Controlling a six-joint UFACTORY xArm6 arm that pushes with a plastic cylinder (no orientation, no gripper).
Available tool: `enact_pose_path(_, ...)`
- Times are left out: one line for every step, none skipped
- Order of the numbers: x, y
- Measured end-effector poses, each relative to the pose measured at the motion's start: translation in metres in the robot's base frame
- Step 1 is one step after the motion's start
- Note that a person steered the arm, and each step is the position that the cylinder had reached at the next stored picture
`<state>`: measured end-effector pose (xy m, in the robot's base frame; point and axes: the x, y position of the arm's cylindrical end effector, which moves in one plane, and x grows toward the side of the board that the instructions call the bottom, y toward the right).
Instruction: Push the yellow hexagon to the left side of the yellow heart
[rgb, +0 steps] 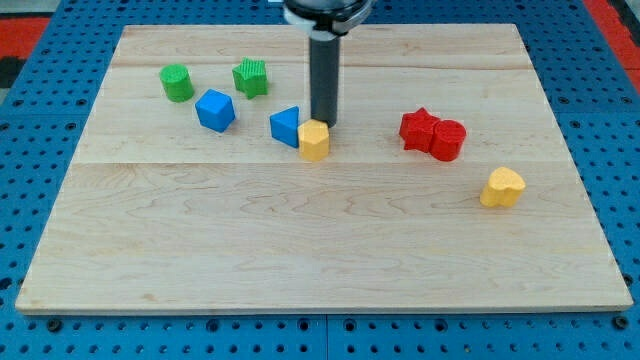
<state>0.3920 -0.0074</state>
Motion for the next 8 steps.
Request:
enact_pose_path(0.039, 0.0)
enact_pose_path(0.051, -0.021)
enact_pose_path(0.046, -0.063)
enact_pose_path(0.077, -0.097)
enact_pose_path(0.109, -0.097)
enact_pose_path(0.111, -0.093)
enact_pose_path(0.104, -0.128)
enact_pose_path(0.086, -0.123)
